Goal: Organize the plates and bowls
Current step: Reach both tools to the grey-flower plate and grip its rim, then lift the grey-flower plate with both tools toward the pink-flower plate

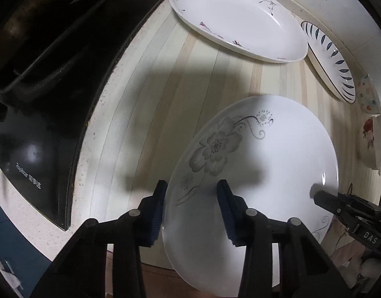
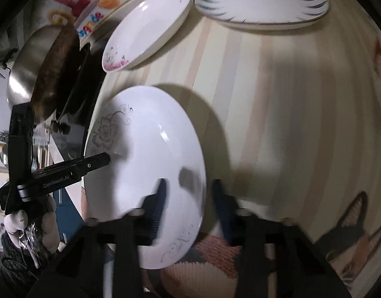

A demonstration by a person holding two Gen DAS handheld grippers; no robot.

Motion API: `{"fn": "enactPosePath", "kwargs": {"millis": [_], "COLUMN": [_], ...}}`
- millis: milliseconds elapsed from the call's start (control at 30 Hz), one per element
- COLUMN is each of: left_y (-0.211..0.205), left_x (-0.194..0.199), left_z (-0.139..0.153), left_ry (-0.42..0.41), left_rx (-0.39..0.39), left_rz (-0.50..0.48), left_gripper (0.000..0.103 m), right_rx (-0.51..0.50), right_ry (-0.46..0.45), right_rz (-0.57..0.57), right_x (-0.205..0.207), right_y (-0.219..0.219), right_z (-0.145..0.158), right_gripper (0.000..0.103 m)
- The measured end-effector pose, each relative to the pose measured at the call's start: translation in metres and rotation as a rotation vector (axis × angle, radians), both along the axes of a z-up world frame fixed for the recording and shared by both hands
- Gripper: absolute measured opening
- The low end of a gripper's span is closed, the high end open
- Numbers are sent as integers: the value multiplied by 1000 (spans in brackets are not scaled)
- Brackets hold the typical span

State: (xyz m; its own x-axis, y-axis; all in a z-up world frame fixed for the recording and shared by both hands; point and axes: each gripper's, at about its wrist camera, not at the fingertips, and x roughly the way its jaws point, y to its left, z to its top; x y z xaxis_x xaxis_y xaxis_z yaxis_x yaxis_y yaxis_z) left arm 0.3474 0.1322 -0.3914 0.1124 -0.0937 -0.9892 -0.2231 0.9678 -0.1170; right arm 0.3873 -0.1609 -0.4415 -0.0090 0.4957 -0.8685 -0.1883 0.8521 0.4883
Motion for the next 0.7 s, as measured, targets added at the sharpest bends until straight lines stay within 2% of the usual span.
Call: {"fn": "enactPosePath", "kwargs": {"millis": [133,333,700], "left_y": [-4,-29,-103], "left_x": [-6,-14,-25], "left_z": [4,19,55], "left_ry": [5,-3,-54], "left_rx": [6,8,-23], "left_rz": [1,-31,-158], "left_gripper": [38,38,38], "right_rx": [-4,3,-11], "right_ry": [-15,-10,-20], "right_rz": [15,4,-100], "right_x": [1,-4,-28], "right_y": [8,-6,-80], "right_z": [0,6,36], "right_gripper": [23,23,23]}}
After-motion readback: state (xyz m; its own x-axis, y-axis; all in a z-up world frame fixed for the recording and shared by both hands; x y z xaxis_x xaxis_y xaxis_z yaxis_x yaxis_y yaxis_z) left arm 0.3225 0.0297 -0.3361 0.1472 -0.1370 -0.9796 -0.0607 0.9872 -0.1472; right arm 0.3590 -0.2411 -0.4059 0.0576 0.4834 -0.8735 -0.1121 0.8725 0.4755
